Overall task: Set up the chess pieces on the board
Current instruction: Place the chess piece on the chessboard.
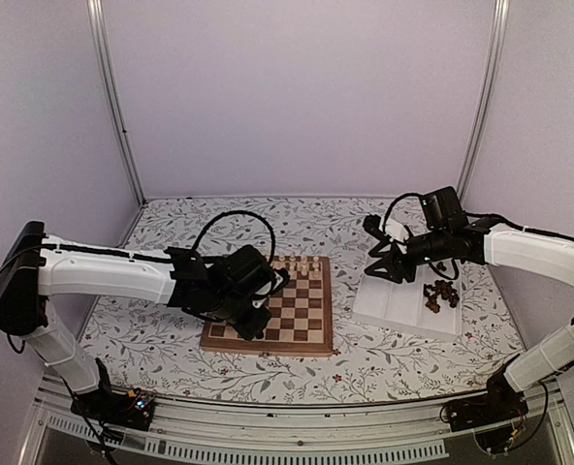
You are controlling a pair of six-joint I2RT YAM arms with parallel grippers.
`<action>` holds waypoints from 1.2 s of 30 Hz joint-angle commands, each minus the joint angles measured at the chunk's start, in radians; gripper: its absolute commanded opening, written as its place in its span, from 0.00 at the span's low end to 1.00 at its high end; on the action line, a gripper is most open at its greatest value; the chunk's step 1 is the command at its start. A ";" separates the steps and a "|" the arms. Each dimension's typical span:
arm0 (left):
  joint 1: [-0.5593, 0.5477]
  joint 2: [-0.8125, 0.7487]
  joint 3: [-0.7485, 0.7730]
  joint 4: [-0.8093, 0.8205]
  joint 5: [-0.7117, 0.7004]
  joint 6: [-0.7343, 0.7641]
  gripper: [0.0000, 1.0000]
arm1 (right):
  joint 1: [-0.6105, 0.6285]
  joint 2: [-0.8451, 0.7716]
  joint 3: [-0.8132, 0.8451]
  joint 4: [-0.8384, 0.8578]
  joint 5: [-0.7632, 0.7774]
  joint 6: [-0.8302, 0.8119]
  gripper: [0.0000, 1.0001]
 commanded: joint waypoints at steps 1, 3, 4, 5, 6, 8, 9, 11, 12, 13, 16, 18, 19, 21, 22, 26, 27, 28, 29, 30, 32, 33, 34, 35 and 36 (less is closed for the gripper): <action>-0.017 0.005 0.012 -0.009 -0.024 -0.005 0.14 | -0.003 -0.023 -0.014 0.020 -0.003 -0.013 0.49; -0.021 0.013 0.012 -0.009 -0.035 -0.010 0.14 | -0.002 -0.020 -0.014 0.021 -0.005 -0.014 0.49; -0.022 0.015 0.011 -0.009 -0.048 -0.015 0.15 | -0.002 -0.018 -0.014 0.021 -0.006 -0.014 0.49; -0.023 0.017 0.010 -0.007 -0.056 -0.020 0.16 | -0.003 -0.017 -0.016 0.021 -0.007 -0.013 0.49; -0.024 0.018 0.009 -0.002 -0.062 -0.022 0.17 | -0.002 -0.017 -0.016 0.021 -0.008 -0.014 0.49; -0.026 0.020 0.004 0.008 -0.073 -0.024 0.18 | -0.002 -0.016 -0.017 0.021 -0.008 -0.015 0.49; -0.026 0.020 0.002 0.011 -0.084 -0.028 0.18 | -0.002 -0.016 -0.019 0.023 -0.008 -0.017 0.49; -0.028 0.019 -0.006 0.022 -0.097 -0.031 0.18 | -0.003 -0.014 -0.020 0.024 -0.008 -0.018 0.49; -0.028 0.017 -0.010 0.027 -0.101 -0.031 0.18 | -0.002 -0.010 -0.020 0.024 -0.008 -0.018 0.49; -0.027 0.016 -0.014 0.033 -0.100 -0.032 0.18 | -0.003 -0.011 -0.020 0.024 -0.006 -0.019 0.49; -0.027 0.019 -0.018 0.045 -0.103 -0.028 0.21 | -0.002 -0.003 -0.019 0.024 0.001 -0.017 0.49; -0.027 0.026 -0.019 0.049 -0.101 -0.026 0.21 | -0.002 0.001 -0.019 0.024 0.002 -0.018 0.49; -0.028 0.029 -0.019 0.051 -0.102 -0.026 0.21 | -0.003 0.002 -0.020 0.024 0.002 -0.018 0.49; -0.027 0.037 -0.020 0.053 -0.103 -0.026 0.21 | -0.002 0.006 -0.021 0.024 0.001 -0.018 0.49; -0.028 0.041 -0.020 0.052 -0.103 -0.027 0.21 | -0.002 0.008 -0.019 0.024 0.001 -0.018 0.49; -0.028 0.049 -0.027 0.058 -0.102 -0.027 0.23 | -0.002 0.019 -0.019 0.022 0.002 -0.021 0.49; -0.027 0.050 -0.028 0.058 -0.103 -0.027 0.24 | -0.002 0.020 -0.018 0.023 0.001 -0.021 0.49; -0.028 0.051 -0.029 0.057 -0.104 -0.026 0.24 | -0.002 0.024 -0.017 0.023 0.000 -0.021 0.49; -0.027 0.052 -0.030 0.057 -0.103 -0.025 0.25 | -0.003 0.025 -0.017 0.023 -0.001 -0.021 0.49; -0.027 0.052 -0.031 0.057 -0.104 -0.026 0.26 | -0.002 0.026 -0.017 0.022 -0.001 -0.021 0.49; -0.027 0.051 -0.030 0.056 -0.107 -0.026 0.28 | -0.003 0.027 -0.017 0.023 -0.001 -0.021 0.49; -0.028 0.051 -0.029 0.053 -0.107 -0.027 0.29 | -0.002 0.027 -0.017 0.023 -0.001 -0.021 0.49; -0.028 0.050 -0.027 0.051 -0.107 -0.027 0.30 | -0.003 0.027 -0.018 0.022 -0.001 -0.021 0.49; -0.029 0.048 -0.024 0.049 -0.107 -0.027 0.33 | -0.003 0.028 -0.017 0.022 -0.002 -0.021 0.49; -0.028 0.045 -0.022 0.050 -0.106 -0.026 0.35 | -0.003 0.029 -0.017 0.023 -0.003 -0.021 0.49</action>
